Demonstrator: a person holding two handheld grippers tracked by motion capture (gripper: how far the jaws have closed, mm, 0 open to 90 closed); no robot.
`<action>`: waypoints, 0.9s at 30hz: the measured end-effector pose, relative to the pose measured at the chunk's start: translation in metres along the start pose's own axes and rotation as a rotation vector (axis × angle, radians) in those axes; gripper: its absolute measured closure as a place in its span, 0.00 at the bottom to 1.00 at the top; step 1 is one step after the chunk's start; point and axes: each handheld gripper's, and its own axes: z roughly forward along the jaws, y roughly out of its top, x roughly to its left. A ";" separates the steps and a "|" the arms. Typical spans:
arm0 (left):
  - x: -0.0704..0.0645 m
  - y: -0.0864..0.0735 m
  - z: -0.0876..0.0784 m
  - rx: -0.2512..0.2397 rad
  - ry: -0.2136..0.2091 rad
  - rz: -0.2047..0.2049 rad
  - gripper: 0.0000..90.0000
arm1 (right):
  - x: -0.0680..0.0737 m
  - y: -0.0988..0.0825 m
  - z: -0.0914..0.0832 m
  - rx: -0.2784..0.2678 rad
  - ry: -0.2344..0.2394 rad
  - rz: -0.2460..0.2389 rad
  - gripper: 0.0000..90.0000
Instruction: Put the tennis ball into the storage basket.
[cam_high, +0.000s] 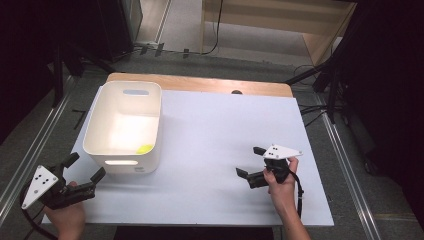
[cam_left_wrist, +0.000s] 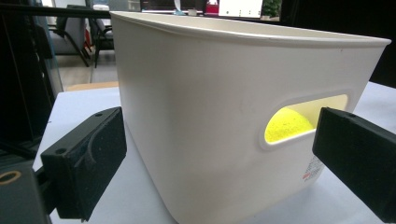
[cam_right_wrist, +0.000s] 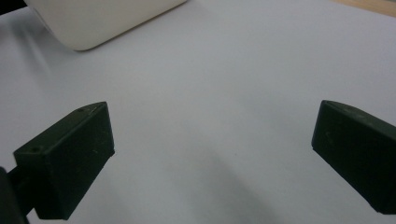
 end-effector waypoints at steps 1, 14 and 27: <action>0.000 0.000 0.000 -0.001 0.000 0.000 0.03 | -0.001 -0.003 -0.002 -0.002 -0.004 0.005 0.00; 0.000 0.000 -0.001 0.002 -0.002 0.001 0.03 | -0.009 -0.032 -0.027 -0.006 -0.059 0.056 0.00; 0.000 0.000 -0.001 0.002 -0.002 0.002 0.03 | -0.022 -0.059 -0.062 -0.026 -0.142 0.114 0.00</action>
